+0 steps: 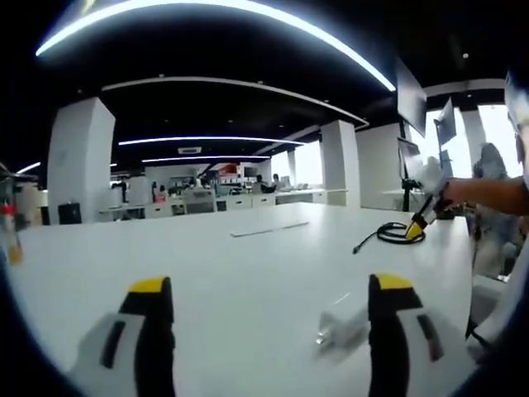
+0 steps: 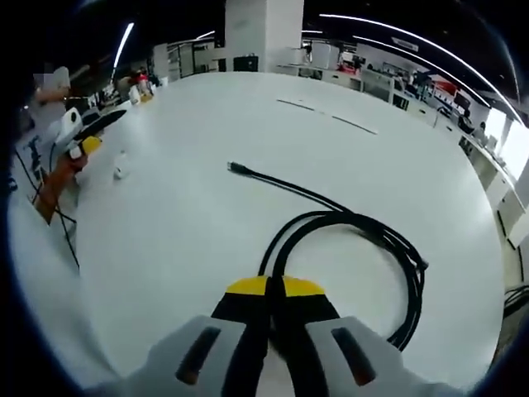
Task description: Plug the desk Type‑C cable into the charger adapter.
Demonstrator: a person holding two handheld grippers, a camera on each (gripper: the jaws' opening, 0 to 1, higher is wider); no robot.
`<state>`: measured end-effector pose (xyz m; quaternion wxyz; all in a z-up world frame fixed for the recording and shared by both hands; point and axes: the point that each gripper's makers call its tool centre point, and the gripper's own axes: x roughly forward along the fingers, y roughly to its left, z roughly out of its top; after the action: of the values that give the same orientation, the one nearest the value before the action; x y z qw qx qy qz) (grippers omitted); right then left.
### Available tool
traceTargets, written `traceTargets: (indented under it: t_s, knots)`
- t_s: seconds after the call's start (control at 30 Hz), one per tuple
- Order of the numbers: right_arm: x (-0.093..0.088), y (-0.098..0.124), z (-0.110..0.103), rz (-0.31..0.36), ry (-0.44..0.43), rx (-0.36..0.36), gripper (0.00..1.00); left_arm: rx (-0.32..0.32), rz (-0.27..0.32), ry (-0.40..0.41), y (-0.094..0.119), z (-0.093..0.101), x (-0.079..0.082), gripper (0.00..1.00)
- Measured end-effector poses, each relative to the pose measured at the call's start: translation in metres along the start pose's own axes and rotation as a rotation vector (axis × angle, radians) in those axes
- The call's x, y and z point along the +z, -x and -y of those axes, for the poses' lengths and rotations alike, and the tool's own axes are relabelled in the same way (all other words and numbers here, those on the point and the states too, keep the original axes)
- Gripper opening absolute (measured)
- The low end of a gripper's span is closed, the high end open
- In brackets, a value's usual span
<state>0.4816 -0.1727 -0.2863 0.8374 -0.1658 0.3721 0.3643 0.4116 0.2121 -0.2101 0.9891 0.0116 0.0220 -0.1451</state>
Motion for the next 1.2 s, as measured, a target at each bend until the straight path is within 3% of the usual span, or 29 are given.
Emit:
traceTargets:
  t_s: [0.37, 1.2]
  knots:
    - [-0.014, 0.009, -0.040, -0.027, -0.011, 0.066, 0.02, -0.003, -0.001, 0.007, -0.001, 0.004, 0.001, 1.00]
    - [-0.034, 0.023, -0.093, -0.086, -0.055, 0.189, 0.02, -0.017, -0.019, 0.011, -0.002, 0.011, -0.001, 1.00]
